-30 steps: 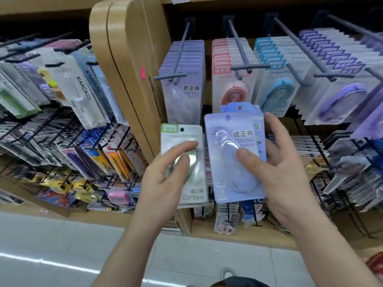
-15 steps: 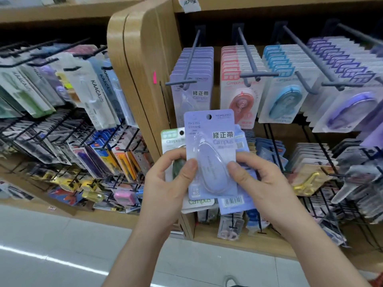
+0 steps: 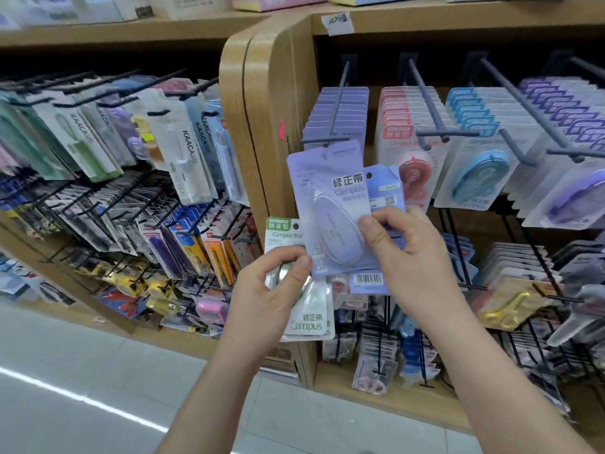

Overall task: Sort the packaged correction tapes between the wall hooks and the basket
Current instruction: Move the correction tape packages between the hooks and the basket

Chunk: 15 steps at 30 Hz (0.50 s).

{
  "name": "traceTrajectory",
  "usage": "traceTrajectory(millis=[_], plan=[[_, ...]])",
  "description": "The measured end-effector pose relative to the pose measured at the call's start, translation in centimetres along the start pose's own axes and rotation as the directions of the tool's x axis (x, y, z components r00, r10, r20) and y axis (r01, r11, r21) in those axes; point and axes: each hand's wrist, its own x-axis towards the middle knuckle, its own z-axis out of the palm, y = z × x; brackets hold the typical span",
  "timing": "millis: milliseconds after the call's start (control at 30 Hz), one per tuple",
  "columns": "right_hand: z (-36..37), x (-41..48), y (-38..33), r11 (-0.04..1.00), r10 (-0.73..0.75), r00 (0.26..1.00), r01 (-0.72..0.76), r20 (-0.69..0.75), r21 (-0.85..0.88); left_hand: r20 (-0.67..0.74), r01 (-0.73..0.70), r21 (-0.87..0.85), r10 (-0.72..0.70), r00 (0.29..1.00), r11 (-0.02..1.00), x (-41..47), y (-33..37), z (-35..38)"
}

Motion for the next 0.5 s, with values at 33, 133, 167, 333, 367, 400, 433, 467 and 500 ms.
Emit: traceTrajectory(millis=[33, 133, 167, 333, 367, 400, 433, 467, 500], plan=[[0.1, 0.1, 0.1, 1.000, 0.008, 1.000, -0.009, -0.012, -0.006, 0.004, 0.002, 0.007, -0.002, 1.000, 1.000, 0.2, 0.0, -0.2], [0.0, 0.5, 0.1, 0.999, 0.004, 0.999, -0.006, -0.040, -0.051, 0.011, -0.010, 0.020, 0.010, 1.000, 1.000, 0.8, 0.0, -0.8], [0.0, 0.7, 0.0, 0.997, -0.001, 0.999, -0.002, -0.045, -0.071, 0.019, -0.010, 0.021, 0.010, 1.000, 1.000, 1.0, 0.0, -0.8], [-0.1, 1.1, -0.5, 0.994, -0.014, 0.999, 0.009, -0.045, -0.112, 0.112, 0.023, 0.042, -0.028, 0.993, 0.999, 1.4, -0.1, 0.0], [-0.2, 1.2, -0.5, 0.994, -0.016, 0.999, 0.010, -0.047, -0.110, 0.133, 0.023, 0.049, -0.029, 0.991, 0.999, 1.4, -0.2, 0.3], [-0.3, 1.2, -0.5, 0.994, -0.018, 0.999, 0.012, -0.050, -0.107, 0.143, 0.018, 0.052, -0.026, 0.989, 0.998, 1.3, -0.3, 0.5], [-0.4, 1.2, -0.5, 0.995, -0.021, 0.998, 0.015, -0.055, -0.103, 0.146, 0.010, 0.053, -0.018, 0.989, 0.999, 1.3, -0.3, 0.7], [-0.4, 1.3, -0.5, 0.995, -0.023, 0.998, 0.017, -0.061, -0.099, 0.145, 0.004, 0.052, -0.011, 0.989, 0.999, 1.3, -0.3, 0.8], [-0.5, 1.2, -0.5, 0.995, -0.024, 0.998, 0.018, -0.066, -0.094, 0.143, 0.005, 0.047, -0.011, 0.990, 0.999, 1.3, -0.4, 0.9]])
